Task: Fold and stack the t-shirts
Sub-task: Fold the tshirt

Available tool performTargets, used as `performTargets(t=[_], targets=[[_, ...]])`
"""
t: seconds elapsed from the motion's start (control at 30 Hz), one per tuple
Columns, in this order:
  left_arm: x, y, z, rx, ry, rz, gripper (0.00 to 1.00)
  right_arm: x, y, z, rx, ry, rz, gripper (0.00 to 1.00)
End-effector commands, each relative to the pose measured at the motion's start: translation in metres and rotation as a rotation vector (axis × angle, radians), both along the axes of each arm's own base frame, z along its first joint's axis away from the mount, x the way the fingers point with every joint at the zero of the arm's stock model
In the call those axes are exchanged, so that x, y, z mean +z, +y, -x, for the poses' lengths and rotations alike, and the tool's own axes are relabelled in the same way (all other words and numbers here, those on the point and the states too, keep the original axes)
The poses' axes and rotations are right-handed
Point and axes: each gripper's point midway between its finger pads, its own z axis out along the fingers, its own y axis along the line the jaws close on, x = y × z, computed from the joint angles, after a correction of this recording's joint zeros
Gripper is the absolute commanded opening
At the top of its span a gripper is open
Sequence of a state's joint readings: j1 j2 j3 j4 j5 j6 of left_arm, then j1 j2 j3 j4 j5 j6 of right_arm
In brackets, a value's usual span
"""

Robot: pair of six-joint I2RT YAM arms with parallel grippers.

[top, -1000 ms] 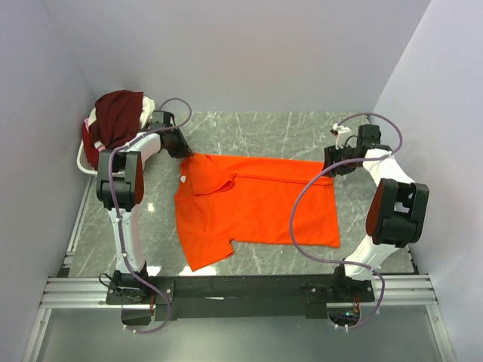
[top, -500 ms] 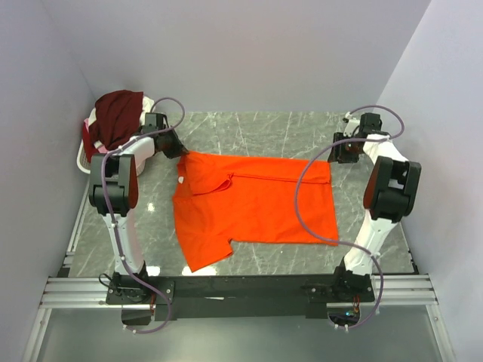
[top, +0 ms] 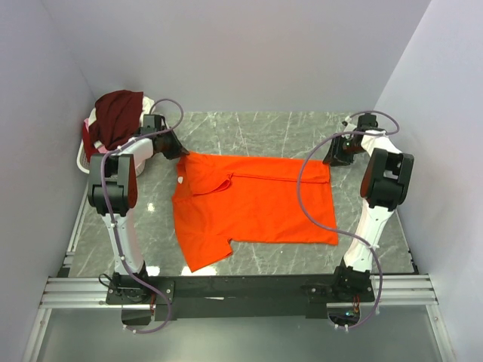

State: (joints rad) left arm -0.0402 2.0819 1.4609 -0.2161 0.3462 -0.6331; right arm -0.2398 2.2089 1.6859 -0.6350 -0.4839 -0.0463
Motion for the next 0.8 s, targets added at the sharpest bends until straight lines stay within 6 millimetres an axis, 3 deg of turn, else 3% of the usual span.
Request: performTargets(t=[0.0,0.03,0.13,0.17,0.2,0.5,0.67,0.7,0.77], targets=[[0.034,-0.003,-0.013,-0.007,-0.099,0.036,0.02,-0.004,0.012,0.006,0.003,0.061,-0.054,0.44],[0.034,-0.003,-0.013,-0.004,-0.102,0.039,0.02,-0.007,0.012,0.006,0.004,0.074,-0.060,0.42],[0.035,-0.002,-0.013,0.008,-0.107,0.064,0.01,-0.008,0.014,0.005,0.010,0.090,-0.079,0.21],[0.034,-0.002,-0.012,0.014,-0.101,0.074,0.01,-0.008,0.013,0.004,0.010,0.089,-0.078,0.05],[0.034,0.002,-0.013,0.024,-0.105,0.079,0.00,-0.004,0.010,-0.002,0.005,0.067,-0.060,0.00],[0.032,0.011,-0.023,0.085,-0.109,0.098,0.00,0.057,-0.018,-0.069,-0.083,-0.162,0.049,0.00],[0.027,0.013,-0.042,0.139,-0.112,0.124,0.00,0.067,-0.033,-0.096,-0.131,-0.220,0.098,0.00],[0.027,0.012,-0.046,0.142,-0.113,0.132,0.00,0.077,-0.034,-0.103,-0.131,-0.249,0.104,0.00],[0.027,0.007,-0.057,0.132,-0.120,0.156,0.02,0.069,-0.035,-0.111,-0.121,-0.245,0.113,0.00]])
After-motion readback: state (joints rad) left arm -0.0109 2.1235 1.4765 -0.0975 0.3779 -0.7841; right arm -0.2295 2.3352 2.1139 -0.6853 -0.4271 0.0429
